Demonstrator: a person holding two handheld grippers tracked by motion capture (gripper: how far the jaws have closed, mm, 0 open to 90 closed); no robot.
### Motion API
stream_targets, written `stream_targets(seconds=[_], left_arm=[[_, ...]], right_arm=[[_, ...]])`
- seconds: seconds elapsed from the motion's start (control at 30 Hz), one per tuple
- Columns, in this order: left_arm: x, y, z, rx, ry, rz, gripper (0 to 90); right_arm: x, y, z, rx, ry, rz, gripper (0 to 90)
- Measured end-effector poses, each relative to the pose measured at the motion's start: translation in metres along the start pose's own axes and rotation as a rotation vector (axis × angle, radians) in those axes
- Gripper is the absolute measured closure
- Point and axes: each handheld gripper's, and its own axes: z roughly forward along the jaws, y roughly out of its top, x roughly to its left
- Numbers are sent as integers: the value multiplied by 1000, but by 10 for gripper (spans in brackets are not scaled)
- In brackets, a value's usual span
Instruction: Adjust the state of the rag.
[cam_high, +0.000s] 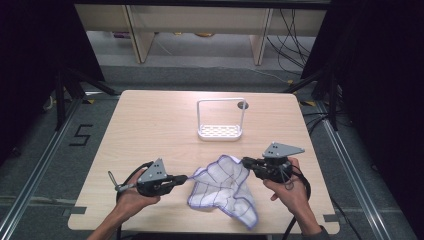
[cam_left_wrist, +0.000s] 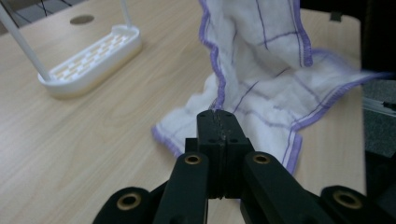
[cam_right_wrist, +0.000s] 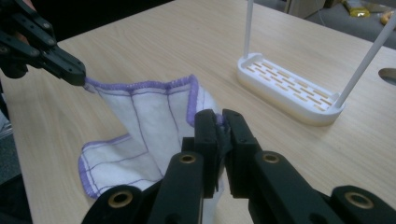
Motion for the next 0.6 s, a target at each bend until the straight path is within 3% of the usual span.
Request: stream_targets(seconds=[0.03,0.07,0.1,0.17,0.2,0.23,0.33,0.4,0.47,0.53,0.57,0.6], left_arm=[[-2,5,-6,-3,-3,6,892],[-4,11,-12,0,-4,11,892],[-6,17,-16,-11,-18,7,892],[-9,30,-28,-27,-20,14,892],[-10,37,-33,-27,-21,10,892],[-9,44,-37,-28,-21,13,892],[4,60,-38,-33,-6,-13,891],[18,63,-30,-17,20,-35,891],[38,60,-11,7,45,-73,891],[51,55,6,31,72,-89,891],[60,50,20,57,106,-102,891],[67,45,31,72,115,-112,890]], right_arm=[[2,1,-3,1,13,17,856],[2,2,-6,-27,-3,-14,856],[5,2,-11,-19,9,5,856],[6,4,-20,-40,9,-21,856],[9,5,-25,-39,6,-4,856],[9,7,-28,-47,-5,-29,856],[6,10,-33,-53,-26,-17,856],[-2,13,-29,-35,-43,-7,856],[-16,14,-18,-2,-88,-21,856],[-32,12,1,40,-104,-8,856],[-37,11,9,61,-117,8,856],[-47,8,24,107,-124,12,855]])
